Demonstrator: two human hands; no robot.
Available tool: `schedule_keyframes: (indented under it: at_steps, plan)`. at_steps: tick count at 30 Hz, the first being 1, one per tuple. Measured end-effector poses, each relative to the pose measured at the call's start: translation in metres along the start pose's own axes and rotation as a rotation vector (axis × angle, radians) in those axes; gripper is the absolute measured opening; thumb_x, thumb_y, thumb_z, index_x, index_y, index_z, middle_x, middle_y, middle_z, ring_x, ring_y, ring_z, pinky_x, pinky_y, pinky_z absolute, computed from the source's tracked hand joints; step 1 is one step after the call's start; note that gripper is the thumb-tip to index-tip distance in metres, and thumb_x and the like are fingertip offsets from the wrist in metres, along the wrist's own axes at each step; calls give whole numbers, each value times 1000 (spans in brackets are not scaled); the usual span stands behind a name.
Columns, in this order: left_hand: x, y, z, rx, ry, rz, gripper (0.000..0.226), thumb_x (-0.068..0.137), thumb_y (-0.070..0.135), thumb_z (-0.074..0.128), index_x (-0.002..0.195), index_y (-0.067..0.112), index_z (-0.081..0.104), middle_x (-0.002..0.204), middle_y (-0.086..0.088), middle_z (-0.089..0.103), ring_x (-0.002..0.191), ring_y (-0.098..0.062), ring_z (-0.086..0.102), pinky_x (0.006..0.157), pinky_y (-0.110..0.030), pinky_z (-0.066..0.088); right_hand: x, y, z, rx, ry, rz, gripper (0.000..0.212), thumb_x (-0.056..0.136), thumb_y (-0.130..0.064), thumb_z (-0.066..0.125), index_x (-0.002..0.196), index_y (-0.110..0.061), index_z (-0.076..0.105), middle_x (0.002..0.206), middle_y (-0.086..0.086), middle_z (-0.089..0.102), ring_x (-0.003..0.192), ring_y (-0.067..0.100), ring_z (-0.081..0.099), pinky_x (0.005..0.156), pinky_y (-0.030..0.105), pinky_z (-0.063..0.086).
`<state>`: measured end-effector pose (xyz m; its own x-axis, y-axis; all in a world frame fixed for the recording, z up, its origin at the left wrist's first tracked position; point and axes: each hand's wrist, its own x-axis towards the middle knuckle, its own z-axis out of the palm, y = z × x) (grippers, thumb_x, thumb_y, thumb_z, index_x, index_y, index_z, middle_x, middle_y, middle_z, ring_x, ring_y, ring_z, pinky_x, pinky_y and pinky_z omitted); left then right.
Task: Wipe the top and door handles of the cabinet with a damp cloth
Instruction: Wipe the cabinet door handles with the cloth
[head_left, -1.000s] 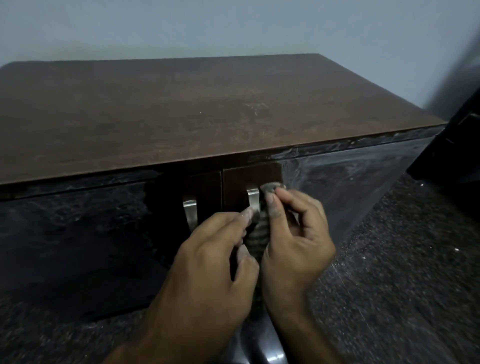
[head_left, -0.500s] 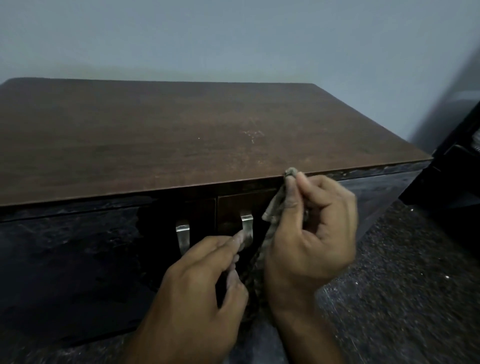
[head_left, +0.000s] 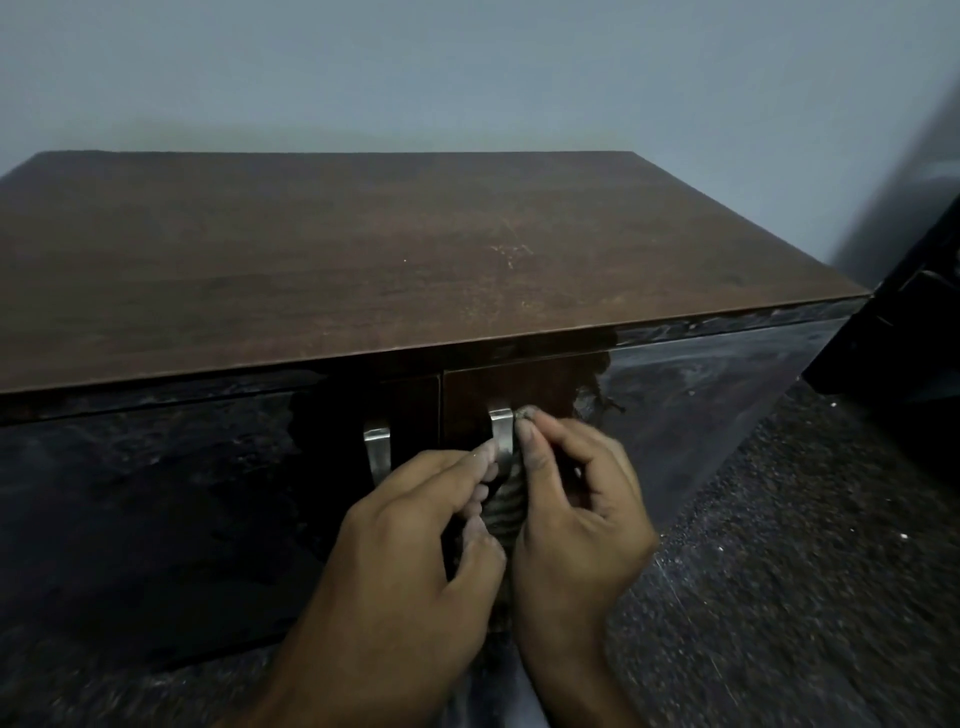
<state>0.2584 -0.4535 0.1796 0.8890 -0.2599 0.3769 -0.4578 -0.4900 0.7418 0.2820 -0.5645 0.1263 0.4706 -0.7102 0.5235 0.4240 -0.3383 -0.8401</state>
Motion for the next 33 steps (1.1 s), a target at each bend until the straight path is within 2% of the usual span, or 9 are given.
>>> schedule_keyframes:
  at_steps: [4,7,16,18,20,22,25,29,33]
  plan:
    - [-3,3,0,17,-29,-1,52,83,5,67,130,24,61,108,27,61,105,11,55,85,1,37,-14,-3,-8,104,-28,297,12,83,-24,74,92,-29,80,94,-7,79,93,16,76,81,33,62]
    - [-2,5,0,36,-64,20,54,84,6,66,134,26,57,111,31,55,107,11,53,85,2,36,-11,-5,-14,117,-92,405,14,85,-16,76,88,-28,80,92,-5,79,91,12,76,80,33,63]
    - [-7,-1,-3,68,-76,21,53,84,12,64,135,26,56,115,32,55,108,11,53,86,1,36,6,-5,0,-17,-20,-26,8,88,-5,77,93,-11,76,93,-3,72,91,10,70,78,12,52]
    - [-8,-1,-4,65,-72,19,53,83,17,60,135,26,56,116,33,53,108,12,52,86,2,35,-8,4,-4,-88,18,113,5,89,-21,75,89,-20,70,89,-4,69,85,7,68,71,9,49]
    - [-8,-2,-5,55,-73,17,54,83,19,59,136,27,54,118,34,50,108,12,52,87,1,35,-20,11,-9,-152,24,340,20,84,-48,71,83,-28,65,79,-8,69,75,8,67,61,12,50]
    - [-8,-2,-6,60,-72,17,54,83,20,59,136,26,54,117,33,51,107,11,53,87,1,36,-23,13,-10,-181,-22,453,29,81,-57,68,79,-28,68,72,-9,71,67,7,68,53,13,49]
    - [-6,-2,-5,68,-68,5,53,85,9,66,135,25,56,112,31,55,105,11,54,85,2,36,-18,3,-8,-44,-49,489,21,87,-42,72,79,-22,74,71,-13,75,63,3,71,52,12,51]
    - [-5,2,-5,92,-89,17,55,85,10,65,137,26,54,111,31,56,108,14,50,86,4,33,-5,-18,-10,111,-104,373,11,93,-26,71,89,-24,80,89,-6,79,87,11,76,73,26,62]
    - [-6,0,-8,112,-63,15,54,84,7,65,135,21,56,112,26,57,107,12,53,86,2,35,-6,-22,-13,152,-195,225,19,97,-12,66,105,-21,79,106,-6,75,105,10,71,83,14,56]
